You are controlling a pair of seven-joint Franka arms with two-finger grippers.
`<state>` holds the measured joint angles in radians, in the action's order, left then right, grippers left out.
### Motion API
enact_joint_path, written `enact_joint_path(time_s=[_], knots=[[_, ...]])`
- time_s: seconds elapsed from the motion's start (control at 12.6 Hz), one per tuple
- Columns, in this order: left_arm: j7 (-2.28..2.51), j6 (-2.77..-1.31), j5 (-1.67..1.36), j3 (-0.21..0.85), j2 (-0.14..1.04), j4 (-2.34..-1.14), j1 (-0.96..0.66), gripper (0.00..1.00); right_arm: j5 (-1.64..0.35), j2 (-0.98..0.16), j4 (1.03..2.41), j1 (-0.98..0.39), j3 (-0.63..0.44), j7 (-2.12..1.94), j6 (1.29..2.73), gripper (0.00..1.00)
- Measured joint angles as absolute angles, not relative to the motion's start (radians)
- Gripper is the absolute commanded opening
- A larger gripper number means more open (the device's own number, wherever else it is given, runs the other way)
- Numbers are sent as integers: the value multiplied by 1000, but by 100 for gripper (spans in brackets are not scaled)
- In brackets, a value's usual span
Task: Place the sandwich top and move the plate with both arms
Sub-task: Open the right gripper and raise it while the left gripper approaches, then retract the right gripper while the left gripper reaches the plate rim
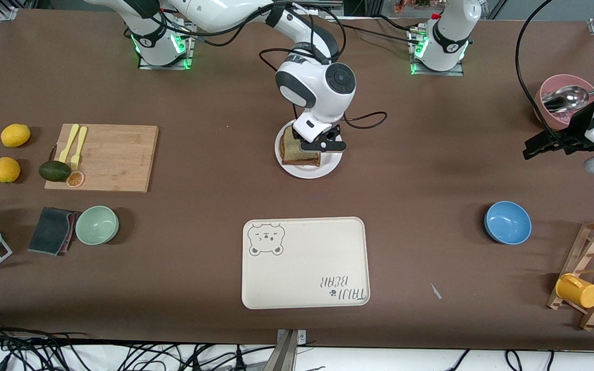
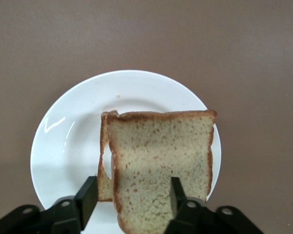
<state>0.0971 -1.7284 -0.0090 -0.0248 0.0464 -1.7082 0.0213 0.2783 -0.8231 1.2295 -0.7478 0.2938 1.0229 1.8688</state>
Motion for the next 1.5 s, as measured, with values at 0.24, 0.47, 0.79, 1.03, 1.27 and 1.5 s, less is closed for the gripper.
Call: enact_joint_path(time_s=[0.24,0.47,0.79,1.03,1.27,1.5], knots=[[98,-1728,-9,-10,47,-1708,16,100,247,-822,1200,-727,285,1026,1856,90],[128,-1728,-31,46,56,-1712,10,100,222,-812,1176,-626,280,997,1821,99],[106,-1745,-198,73,99,-1747,7,100,208,-736,1197,-435,280,887,1761,99],[44,-1803,-326,86,121,-1824,6,100,206,-641,1280,-356,256,816,1745,100],[17,-1874,-443,121,142,-1902,4,100,170,-556,1369,-352,138,719,1758,100],[-3,-1903,-544,148,202,-1921,0,100,59,-496,1419,-349,-11,526,1767,100]])
